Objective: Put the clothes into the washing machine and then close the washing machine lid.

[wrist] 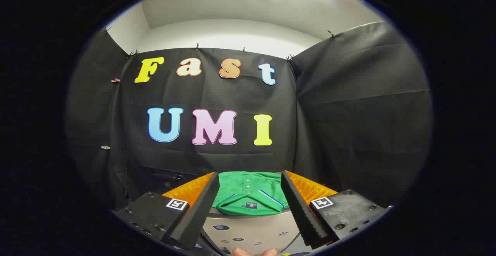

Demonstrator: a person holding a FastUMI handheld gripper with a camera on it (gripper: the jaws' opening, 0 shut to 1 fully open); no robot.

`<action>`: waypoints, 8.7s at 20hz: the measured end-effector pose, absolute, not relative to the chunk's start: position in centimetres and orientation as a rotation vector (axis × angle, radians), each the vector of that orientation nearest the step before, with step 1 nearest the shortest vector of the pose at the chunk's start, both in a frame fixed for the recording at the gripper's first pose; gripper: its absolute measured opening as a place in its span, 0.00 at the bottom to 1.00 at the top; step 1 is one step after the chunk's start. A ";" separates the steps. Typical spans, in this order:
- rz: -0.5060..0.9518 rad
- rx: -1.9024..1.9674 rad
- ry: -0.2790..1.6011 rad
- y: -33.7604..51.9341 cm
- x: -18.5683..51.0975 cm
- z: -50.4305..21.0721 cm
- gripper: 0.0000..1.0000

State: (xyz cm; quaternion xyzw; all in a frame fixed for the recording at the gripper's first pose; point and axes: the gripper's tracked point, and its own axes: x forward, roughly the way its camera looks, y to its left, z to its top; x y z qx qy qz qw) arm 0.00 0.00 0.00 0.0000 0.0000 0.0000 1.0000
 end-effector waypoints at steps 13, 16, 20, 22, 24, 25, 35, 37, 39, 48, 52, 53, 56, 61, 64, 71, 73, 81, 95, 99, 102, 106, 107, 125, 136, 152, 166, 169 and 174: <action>0.014 -0.031 0.013 1.2 0.2 -0.8 0.99; 0.019 -0.034 0.024 1.5 0.4 -1.2 0.99; 0.018 -0.026 0.031 1.6 0.7 -1.4 0.99; 0.021 -0.022 0.032 1.6 0.9 -1.6 1.00; 0.031 -0.018 0.033 1.7 1.4 -1.6 0.99; 0.041 -0.013 0.030 1.9 1.8 -1.6 0.99; 0.087 -0.074 0.170 1.5 12.6 -2.6 0.99; 0.100 -0.067 0.233 1.8 15.0 -3.8 1.00; 0.110 -0.058 0.305 2.3 17.3 -5.4 1.00; 0.083 -0.080 0.629 2.6 25.3 -13.6 1.00; 0.055 -0.067 0.748 1.9 27.1 -17.2 1.00; 0.047 -0.069 0.772 1.5 26.9 -17.9 1.00; 0.048 -0.078 0.866 1.3 27.0 -20.6 1.00; 0.063 -0.117 0.842 1.7 27.2 -20.5 0.75; 0.018 -0.060 0.836 1.5 27.4 -20.3 0.25; 0.055 0.095 0.730 2.6 28.2 -12.8 0.14; 0.096 0.126 0.668 3.6 28.4 -8.5 0.14; 0.279 0.107 0.498 11.9 25.3 2.2 0.14; 0.577 0.116 0.565 34.3 19.4 -0.2 0.14; 0.602 0.106 0.628 38.9 18.6 -4.9 0.14; 0.613 0.089 0.668 41.2 18.0 -9.0 0.14; 0.606 0.071 0.702 42.8 17.6 -14.7 0.14; 0.601 0.063 0.702 43.0 17.6 -16.2 0.14; 0.347 -0.080 0.922 37.8 16.3 -43.3 0.12; 0.308 -0.129 0.864 36.3 15.8 -43.6 0.99; 0.365 -0.028 0.443 35.4 15.8 -26.2 0.99; 0.361 -0.032 0.311 36.7 26.9 -8.9 0.99; 0.327 -0.029 0.353 37.2 30.3 -9.2 0.99; 0.313 -0.009 0.448 37.9 35.0 -12.3 0.99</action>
